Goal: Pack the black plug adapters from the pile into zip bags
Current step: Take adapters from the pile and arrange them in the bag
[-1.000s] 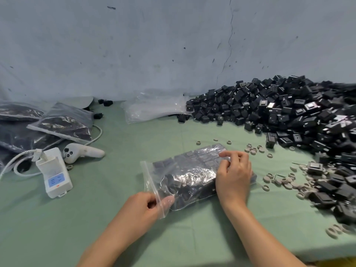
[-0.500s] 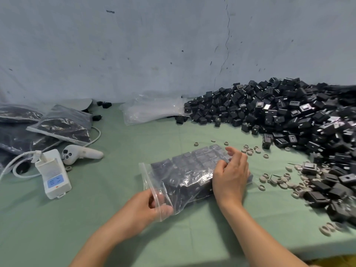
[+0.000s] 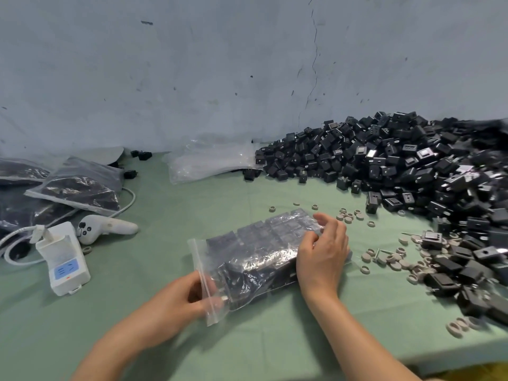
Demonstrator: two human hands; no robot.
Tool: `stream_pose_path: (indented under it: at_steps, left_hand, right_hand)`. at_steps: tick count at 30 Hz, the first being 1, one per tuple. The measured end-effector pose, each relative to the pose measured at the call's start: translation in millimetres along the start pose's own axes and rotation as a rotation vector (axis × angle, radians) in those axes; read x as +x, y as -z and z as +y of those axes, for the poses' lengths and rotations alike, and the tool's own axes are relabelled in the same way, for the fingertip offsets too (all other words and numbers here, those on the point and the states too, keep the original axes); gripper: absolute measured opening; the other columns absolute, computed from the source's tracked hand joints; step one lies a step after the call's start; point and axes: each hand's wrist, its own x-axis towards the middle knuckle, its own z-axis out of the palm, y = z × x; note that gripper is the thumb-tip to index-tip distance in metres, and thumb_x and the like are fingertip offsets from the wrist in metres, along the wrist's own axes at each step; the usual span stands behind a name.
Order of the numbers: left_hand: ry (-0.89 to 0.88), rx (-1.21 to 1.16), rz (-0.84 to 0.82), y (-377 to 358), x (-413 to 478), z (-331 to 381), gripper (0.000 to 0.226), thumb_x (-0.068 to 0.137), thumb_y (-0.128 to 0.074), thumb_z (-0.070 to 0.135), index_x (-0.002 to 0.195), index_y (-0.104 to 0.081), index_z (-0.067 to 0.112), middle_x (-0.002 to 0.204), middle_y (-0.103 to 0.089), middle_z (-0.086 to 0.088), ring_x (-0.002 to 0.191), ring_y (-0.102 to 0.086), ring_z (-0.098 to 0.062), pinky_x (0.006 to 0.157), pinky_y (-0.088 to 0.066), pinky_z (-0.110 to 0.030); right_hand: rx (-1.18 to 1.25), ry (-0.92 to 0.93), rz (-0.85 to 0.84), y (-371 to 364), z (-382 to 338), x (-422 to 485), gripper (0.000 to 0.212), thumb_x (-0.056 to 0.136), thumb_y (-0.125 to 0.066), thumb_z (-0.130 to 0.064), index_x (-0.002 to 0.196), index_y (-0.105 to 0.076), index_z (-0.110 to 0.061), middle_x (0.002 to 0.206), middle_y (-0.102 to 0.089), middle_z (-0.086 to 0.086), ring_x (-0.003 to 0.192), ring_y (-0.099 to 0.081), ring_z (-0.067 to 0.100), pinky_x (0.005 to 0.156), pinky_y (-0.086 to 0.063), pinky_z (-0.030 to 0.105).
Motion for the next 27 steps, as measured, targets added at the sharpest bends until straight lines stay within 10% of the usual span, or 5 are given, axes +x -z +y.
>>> stream_pose_path:
  at_steps: [7, 16, 19, 23, 27]
  left_hand:
    - [-0.057, 0.050, 0.689, 34, 12, 7, 0.024, 0.096, -0.061, 0.020, 0.086, -0.064, 0.042, 0.075, -0.067, 0.008, 0.073, -0.063, -0.024, 0.069, -0.047, -0.028]
    - [-0.218, 0.154, 0.423, -4, 159, 99, 0.024, 0.093, -0.064, 0.036, 0.115, -0.053, 0.035, 0.109, -0.059, 0.015, 0.096, -0.060, -0.003, 0.078, -0.047, -0.023]
    - [-0.118, 0.245, 0.322, -16, 226, 116, 0.048, 0.092, -0.064, 0.044, 0.133, -0.047, 0.027, 0.128, -0.050, 0.002, 0.107, -0.057, -0.014, 0.088, -0.047, -0.031]
    - [-0.024, 0.418, 0.211, -27, 300, 119, 0.079, 0.087, -0.066, 0.054, 0.149, -0.031, 0.022, 0.151, -0.034, -0.006, 0.131, -0.046, -0.023, 0.109, -0.036, -0.036]
    - [0.058, 0.528, 0.275, -27, 357, 103, 0.073, 0.093, -0.058, 0.053, 0.151, -0.029, 0.019, 0.153, -0.027, -0.014, 0.138, -0.038, -0.033, 0.116, -0.031, -0.042]
  right_hand:
    - [0.106, -0.039, 0.081, 8, 12, 31, 0.027, 0.092, -0.048, -0.008, 0.111, -0.054, -0.028, 0.112, -0.047, -0.008, 0.103, -0.040, 0.011, 0.092, -0.030, 0.032]
    - [0.334, -0.426, -0.103, -6, 42, 126, 0.023, 0.097, -0.037, -0.020, 0.112, -0.051, -0.031, 0.119, -0.059, 0.002, 0.101, -0.060, 0.027, 0.082, -0.051, 0.044]
    - [0.305, -0.339, -0.228, -18, 56, 146, 0.024, 0.097, -0.038, -0.020, 0.111, -0.054, -0.031, 0.116, -0.062, 0.003, 0.086, -0.056, 0.016, 0.069, -0.042, 0.032]
    - [0.188, -0.146, -0.432, -31, 69, 166, 0.026, 0.101, -0.039, -0.024, 0.122, -0.054, -0.029, 0.123, -0.057, -0.006, 0.108, -0.053, 0.010, 0.090, -0.042, 0.031]
    - [0.113, -0.059, -0.413, -41, 88, 183, 0.028, 0.101, -0.038, -0.024, 0.122, -0.056, -0.028, 0.120, -0.059, -0.008, 0.103, -0.055, 0.009, 0.089, -0.043, 0.032]
